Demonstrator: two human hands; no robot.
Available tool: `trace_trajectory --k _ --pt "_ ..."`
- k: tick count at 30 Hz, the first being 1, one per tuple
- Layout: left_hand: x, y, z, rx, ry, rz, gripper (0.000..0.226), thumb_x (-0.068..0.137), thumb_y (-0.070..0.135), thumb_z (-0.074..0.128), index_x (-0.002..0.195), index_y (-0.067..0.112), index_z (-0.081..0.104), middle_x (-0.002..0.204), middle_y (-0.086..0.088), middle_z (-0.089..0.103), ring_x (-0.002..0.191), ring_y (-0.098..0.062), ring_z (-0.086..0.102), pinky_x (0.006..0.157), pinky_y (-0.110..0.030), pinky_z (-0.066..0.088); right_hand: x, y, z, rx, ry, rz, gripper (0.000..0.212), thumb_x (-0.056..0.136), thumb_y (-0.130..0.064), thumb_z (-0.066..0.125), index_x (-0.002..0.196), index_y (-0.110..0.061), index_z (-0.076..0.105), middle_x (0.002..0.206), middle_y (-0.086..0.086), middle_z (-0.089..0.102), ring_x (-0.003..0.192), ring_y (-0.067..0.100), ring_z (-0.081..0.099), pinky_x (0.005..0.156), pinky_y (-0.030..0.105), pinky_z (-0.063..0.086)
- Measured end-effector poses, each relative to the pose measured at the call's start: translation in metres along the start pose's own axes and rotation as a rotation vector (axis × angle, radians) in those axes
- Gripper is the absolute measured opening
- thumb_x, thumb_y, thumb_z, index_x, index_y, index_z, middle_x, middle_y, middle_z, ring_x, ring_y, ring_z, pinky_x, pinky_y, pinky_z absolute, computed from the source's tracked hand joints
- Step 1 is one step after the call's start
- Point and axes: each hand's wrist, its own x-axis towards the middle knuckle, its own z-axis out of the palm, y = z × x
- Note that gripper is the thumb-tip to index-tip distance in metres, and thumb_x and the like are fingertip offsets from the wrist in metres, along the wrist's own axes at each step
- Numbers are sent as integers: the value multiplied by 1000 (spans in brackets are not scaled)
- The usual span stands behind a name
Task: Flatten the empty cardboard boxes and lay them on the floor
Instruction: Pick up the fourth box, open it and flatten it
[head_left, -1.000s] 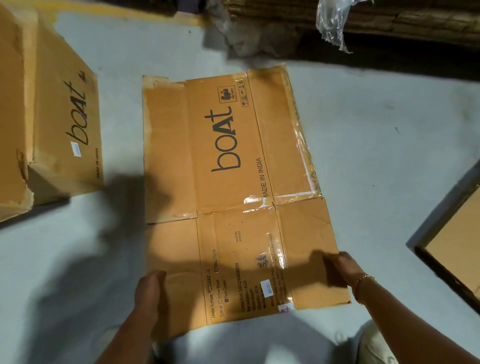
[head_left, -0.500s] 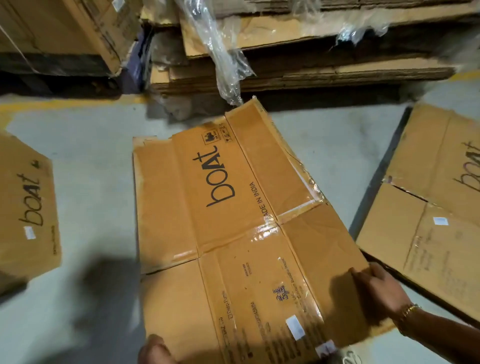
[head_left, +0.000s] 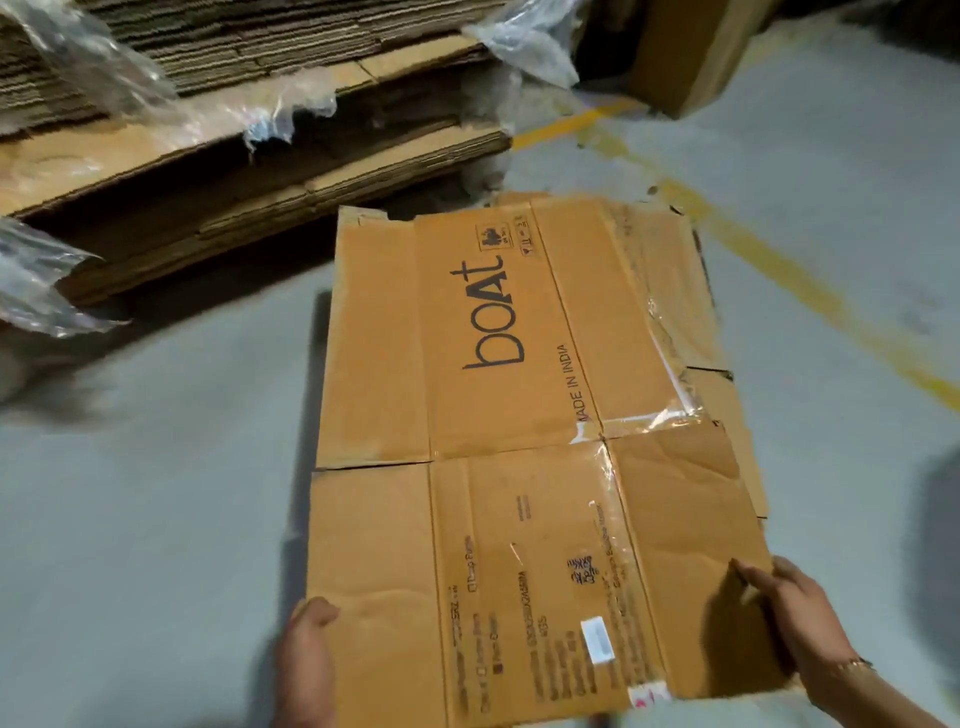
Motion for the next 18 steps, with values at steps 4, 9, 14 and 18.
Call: trace_trajectory --k 4,9,14,18 --pt "-18 84 86 107 -151 133 39 42 35 64 75 15 60 85 -14 58 87 -31 54 84 -47 42 46 -13 -26 141 66 16 13 96 -22 62 98 -10 66 99 18 70 96 39 64 86 48 53" --pt "-38 145 188 141 -232 232 8 80 18 56 74 16 52 84 -5 50 74 -23 45 75 -37 37 109 -48 -38 158 156 -20 22 93 -23 64 106 -6 66 106 19 69 99 38 64 92 48 53" --pt "-20 168 236 225 -265 255 6 84 26 56 85 20 56 100 -4 54 102 -28 51 102 -49 42 156 -74 -36 113 182 -38 25 92 -27 66 105 -6 64 110 20 67 103 38 61 95 50 51" --pt "0 166 244 305 -399 229 43 75 44 65 113 24 60 129 0 51 127 -28 49 112 -51 35 178 -75 -28 30 72 15 46 87 -34 68 122 -5 57 124 18 61 109 36 57 100 50 47"
